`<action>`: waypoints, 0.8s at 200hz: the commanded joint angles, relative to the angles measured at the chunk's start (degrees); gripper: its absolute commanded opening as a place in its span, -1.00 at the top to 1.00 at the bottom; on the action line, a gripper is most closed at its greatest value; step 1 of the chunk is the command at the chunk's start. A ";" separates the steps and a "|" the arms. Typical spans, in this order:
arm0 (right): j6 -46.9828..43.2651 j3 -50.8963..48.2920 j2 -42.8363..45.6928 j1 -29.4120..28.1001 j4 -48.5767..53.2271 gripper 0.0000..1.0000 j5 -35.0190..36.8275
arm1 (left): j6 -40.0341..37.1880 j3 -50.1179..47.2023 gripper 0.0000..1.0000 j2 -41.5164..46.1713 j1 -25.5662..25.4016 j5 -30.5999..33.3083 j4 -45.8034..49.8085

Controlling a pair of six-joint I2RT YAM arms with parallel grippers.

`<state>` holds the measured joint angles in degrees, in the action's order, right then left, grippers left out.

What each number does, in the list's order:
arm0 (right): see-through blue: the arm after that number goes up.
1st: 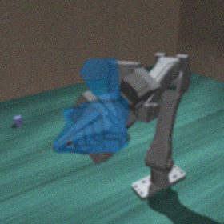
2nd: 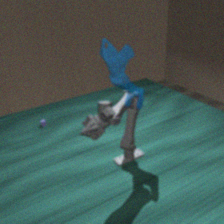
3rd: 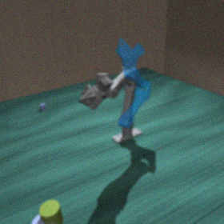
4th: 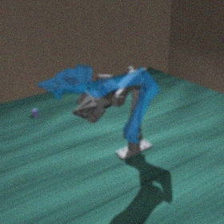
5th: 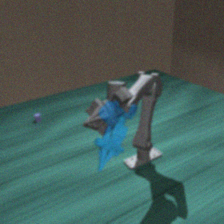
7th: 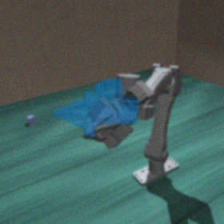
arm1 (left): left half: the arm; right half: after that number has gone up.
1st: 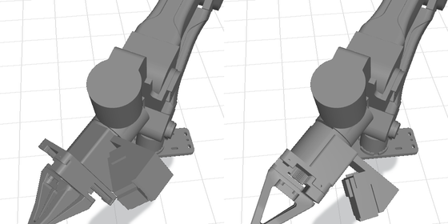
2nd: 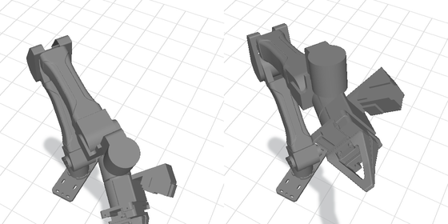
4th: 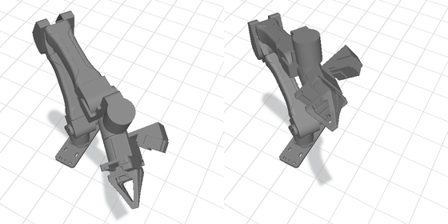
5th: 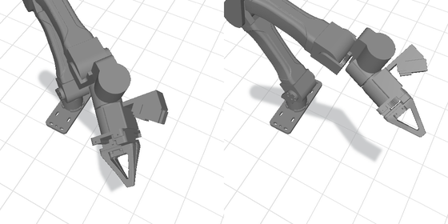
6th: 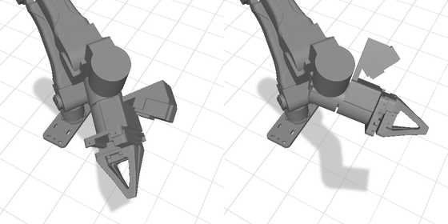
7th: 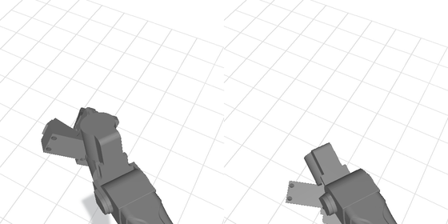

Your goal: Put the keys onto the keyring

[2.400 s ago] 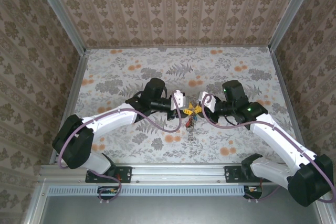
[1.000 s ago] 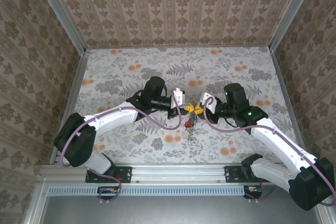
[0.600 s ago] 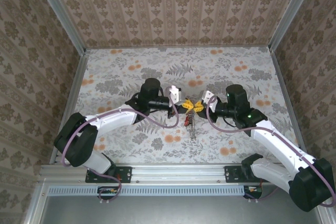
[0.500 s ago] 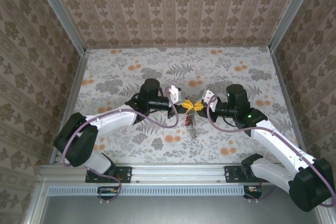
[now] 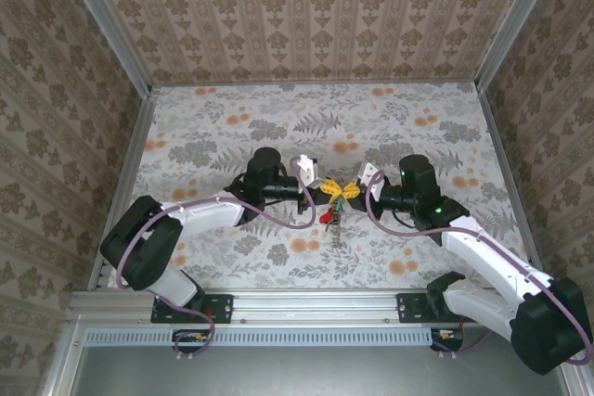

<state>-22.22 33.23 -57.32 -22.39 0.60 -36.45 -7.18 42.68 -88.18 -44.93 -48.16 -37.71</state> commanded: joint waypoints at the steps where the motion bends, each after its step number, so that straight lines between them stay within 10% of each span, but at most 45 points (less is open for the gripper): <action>1: 1.66 -2.03 -0.26 0.15 1.56 0.74 0.52 | 2.35 0.16 1.00 0.65 0.21 1.18 -10.28; 76: -1.12 -0.98 -1.92 0.07 6.30 0.74 2.75 | 1.99 -1.45 1.00 -0.32 0.15 3.11 -10.80; 160: -5.86 3.90 3.53 -0.08 12.23 0.27 5.99 | 1.23 -1.18 1.00 0.02 0.11 2.38 -8.96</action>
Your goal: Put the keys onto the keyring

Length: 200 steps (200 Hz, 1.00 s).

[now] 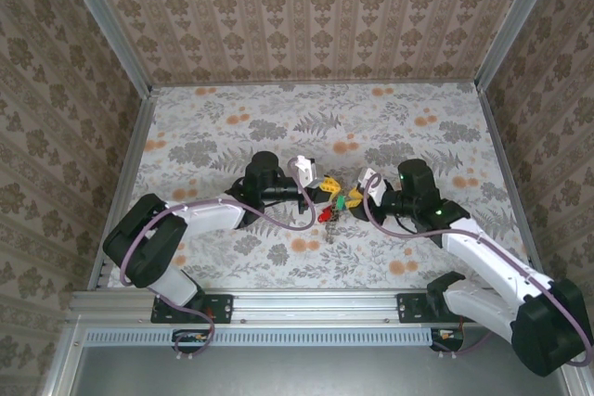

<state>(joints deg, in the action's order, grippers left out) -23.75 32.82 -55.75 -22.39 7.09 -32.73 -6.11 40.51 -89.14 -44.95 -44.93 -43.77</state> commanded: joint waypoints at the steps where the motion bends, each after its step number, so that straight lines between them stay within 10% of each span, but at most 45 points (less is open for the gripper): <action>1: -4.49 4.47 1.91 -0.05 5.91 0.27 2.34 | 0.15 1.02 1.00 0.99 0.13 -0.86 -2.86; 200: -8.85 10.03 -8.35 -0.02 2.35 0.90 -4.36 | -1.16 2.51 1.00 2.30 0.00 -3.33 0.28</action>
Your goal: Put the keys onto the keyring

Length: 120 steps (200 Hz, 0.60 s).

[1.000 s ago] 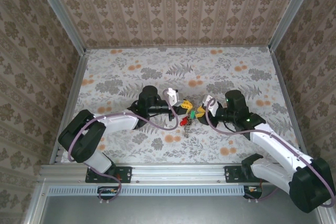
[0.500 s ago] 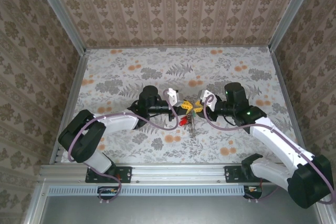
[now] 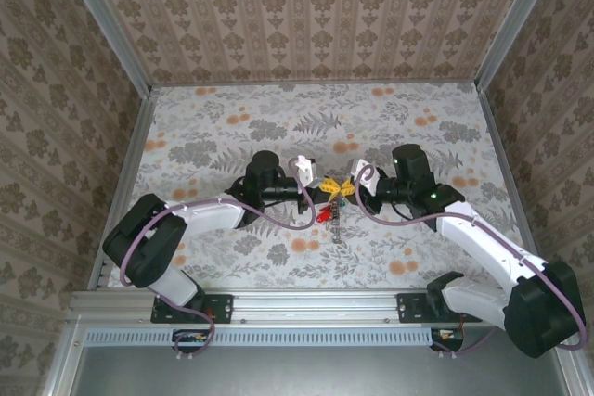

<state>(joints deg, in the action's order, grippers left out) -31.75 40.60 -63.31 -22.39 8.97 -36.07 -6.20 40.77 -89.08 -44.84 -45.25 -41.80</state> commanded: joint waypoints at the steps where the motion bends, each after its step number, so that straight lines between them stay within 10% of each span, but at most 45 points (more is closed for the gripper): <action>1: -0.81 2.31 -0.73 -0.07 0.63 0.90 -1.02 | -1.13 2.23 1.00 2.24 -0.05 -2.91 -1.52; 120: -3.38 10.17 0.29 -2.56 13.47 1.00 4.96 | -21.29 12.76 0.59 4.36 -0.21 0.07 35.20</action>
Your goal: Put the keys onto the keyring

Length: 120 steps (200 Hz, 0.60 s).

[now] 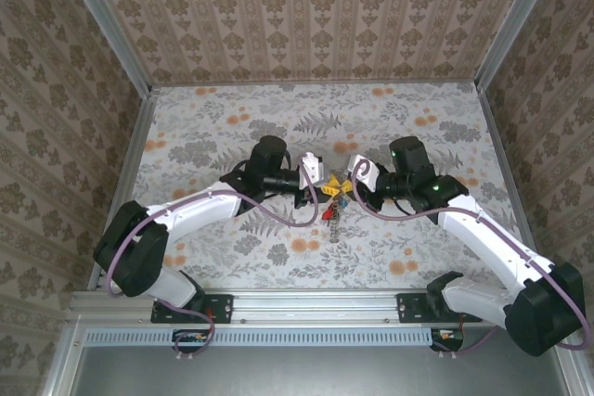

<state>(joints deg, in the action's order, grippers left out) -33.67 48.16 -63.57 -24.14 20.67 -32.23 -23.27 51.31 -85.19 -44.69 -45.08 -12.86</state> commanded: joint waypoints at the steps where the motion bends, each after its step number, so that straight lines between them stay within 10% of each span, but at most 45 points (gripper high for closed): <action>1: -1.47 2.67 0.55 -0.86 1.81 1.00 1.16 | -4.23 2.27 0.59 0.42 -0.38 -0.10 6.31; 120: -1.67 4.23 0.77 -2.67 3.74 0.94 2.07 | -2.91 3.15 1.00 -0.60 -1.51 1.03 3.64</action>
<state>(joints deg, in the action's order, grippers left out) -34.63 50.24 -63.59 -26.30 24.95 -29.26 -25.78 52.93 -85.45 -45.58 -44.51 -8.54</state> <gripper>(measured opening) 0.067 0.045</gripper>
